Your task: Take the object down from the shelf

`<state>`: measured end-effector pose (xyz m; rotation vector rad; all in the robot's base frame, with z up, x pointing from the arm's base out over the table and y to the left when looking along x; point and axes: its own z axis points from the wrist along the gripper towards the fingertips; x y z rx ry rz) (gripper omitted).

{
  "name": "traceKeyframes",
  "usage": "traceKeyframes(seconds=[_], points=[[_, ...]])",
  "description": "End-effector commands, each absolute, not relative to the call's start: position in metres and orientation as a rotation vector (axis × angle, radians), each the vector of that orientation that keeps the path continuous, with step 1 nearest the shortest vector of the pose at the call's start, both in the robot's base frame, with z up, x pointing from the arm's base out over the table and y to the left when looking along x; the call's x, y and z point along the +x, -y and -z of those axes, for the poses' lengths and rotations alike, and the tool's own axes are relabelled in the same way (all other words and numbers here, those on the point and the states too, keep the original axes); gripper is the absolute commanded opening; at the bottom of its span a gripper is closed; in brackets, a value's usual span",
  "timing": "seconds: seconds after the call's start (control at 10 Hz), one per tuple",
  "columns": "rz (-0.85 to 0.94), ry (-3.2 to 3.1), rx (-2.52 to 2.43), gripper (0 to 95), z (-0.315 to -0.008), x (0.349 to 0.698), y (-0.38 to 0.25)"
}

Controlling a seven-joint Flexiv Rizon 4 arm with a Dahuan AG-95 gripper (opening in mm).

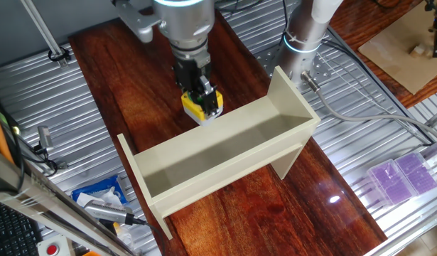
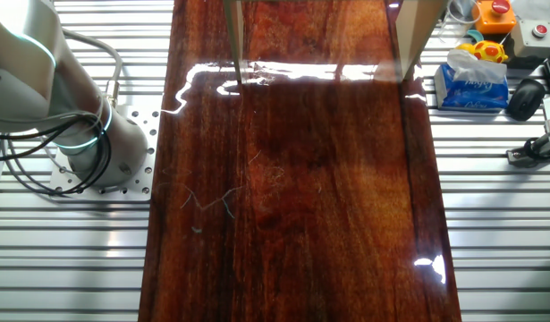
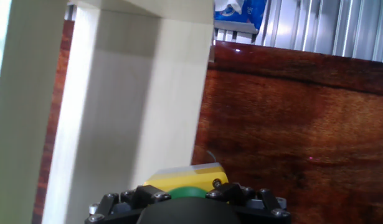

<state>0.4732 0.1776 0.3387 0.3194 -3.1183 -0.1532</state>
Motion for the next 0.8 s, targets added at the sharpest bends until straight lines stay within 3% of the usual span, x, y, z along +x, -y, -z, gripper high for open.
traceKeyframes(seconds=[0.1,0.8], points=[[0.180,3.116,0.360,0.0,-0.3391,0.4741,-0.1780],[0.121,3.132,0.296,0.0,-0.3393,0.4731,-0.1682]])
